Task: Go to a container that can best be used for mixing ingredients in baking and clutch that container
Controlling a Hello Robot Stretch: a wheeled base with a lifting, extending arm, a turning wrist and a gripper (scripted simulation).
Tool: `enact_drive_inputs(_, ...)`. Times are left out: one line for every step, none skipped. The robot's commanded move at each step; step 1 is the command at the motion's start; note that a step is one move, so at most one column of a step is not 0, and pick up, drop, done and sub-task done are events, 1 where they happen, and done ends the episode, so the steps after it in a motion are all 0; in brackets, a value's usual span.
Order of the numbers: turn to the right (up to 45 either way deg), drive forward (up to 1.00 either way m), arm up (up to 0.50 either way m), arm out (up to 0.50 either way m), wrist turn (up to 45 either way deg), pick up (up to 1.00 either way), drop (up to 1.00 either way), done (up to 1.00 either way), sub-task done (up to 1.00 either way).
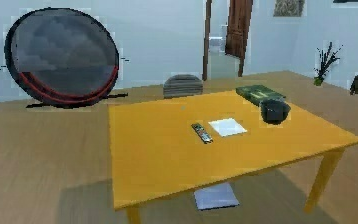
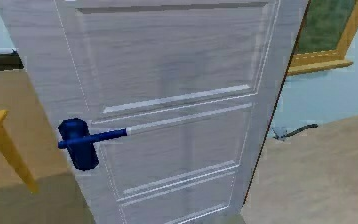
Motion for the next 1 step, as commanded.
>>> enact_drive_inputs(-45.0, 0.00, 0.00, 0.00, 0.0, 0.00, 0.00, 0.00, 0.00)
